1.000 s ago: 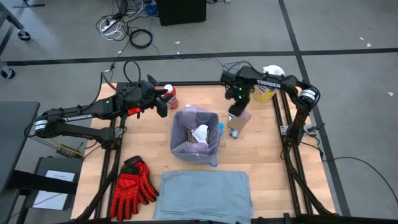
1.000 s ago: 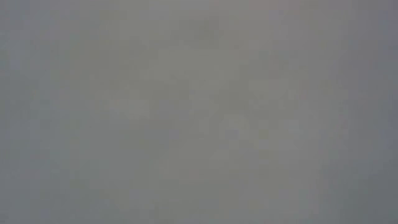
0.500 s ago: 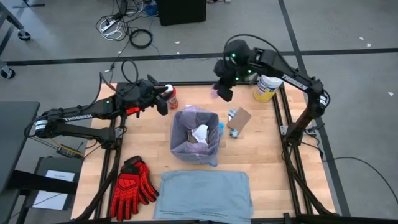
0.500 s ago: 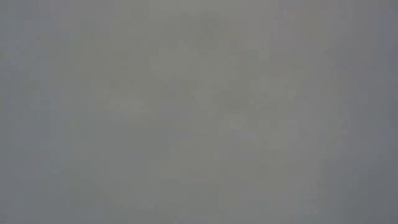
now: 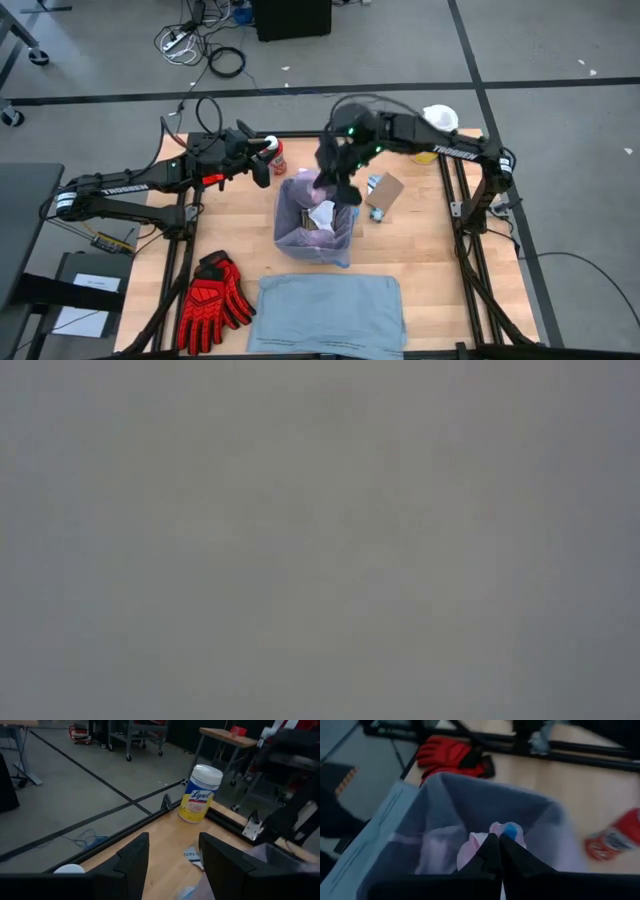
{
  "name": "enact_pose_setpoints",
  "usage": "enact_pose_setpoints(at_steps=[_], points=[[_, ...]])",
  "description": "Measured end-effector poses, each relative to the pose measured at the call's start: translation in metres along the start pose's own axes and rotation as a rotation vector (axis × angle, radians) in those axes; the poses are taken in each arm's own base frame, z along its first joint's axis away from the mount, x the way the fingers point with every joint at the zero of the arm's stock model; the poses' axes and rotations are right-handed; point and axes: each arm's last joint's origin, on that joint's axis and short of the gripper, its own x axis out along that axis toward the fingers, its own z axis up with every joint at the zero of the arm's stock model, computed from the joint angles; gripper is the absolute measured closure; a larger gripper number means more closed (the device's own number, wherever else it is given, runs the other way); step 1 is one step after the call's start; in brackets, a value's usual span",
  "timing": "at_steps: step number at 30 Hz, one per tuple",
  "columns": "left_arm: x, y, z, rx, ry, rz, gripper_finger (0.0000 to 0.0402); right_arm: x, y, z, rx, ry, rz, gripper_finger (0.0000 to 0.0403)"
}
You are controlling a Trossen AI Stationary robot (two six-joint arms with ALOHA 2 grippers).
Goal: Place trash/remove bag and relplace
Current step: Put the pink plastic material into the trash bin, then put the blue plastic material into the trash bin
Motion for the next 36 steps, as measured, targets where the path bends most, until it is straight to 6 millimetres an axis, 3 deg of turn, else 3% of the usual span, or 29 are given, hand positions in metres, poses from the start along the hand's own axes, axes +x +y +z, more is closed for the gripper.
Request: enact_pose_setpoints(at_steps=[4, 9, 17, 25, 29, 32, 36], points=[[0.0, 0.0, 0.0, 0.064, 0.005, -0.017, 0.0218, 0.02, 0.009, -0.007, 0.001, 0.066, 0.043, 0.0382], [0.0, -0.001, 0.0, 0.128, 0.006, -0.025, 0.0218, 0.024, 0.009, -0.009, 0.051, 0.084, 0.028, 0.0318], [0.0, -0.001, 0.0, 0.133, 0.009, -0.034, 0.0218, 0.019, 0.007, -0.013, 0.098, 0.177, -0.26, 0.0216], [0.0, -0.001, 0.0, 0.216, 0.01, -0.038, 0.0218, -0.024, 0.028, -0.013, 0.086, 0.265, -0.433, 0.0233], [0.0, -0.001, 0.0, 0.231, 0.008, -0.037, 0.0218, -0.048, 0.024, -0.021, 0.124, 0.31, -0.519, 0.0245], [0.0, -0.001, 0.0, 0.221, 0.008, -0.037, 0.0218, -0.058, 0.018, -0.041, 0.198, 0.41, -0.516, 0.0248], [0.001, 0.0, 0.0, 0.156, 0.009, -0.03, 0.0218, -0.057, 0.012, -0.078, 0.311, 0.515, -0.49, 0.0251]])
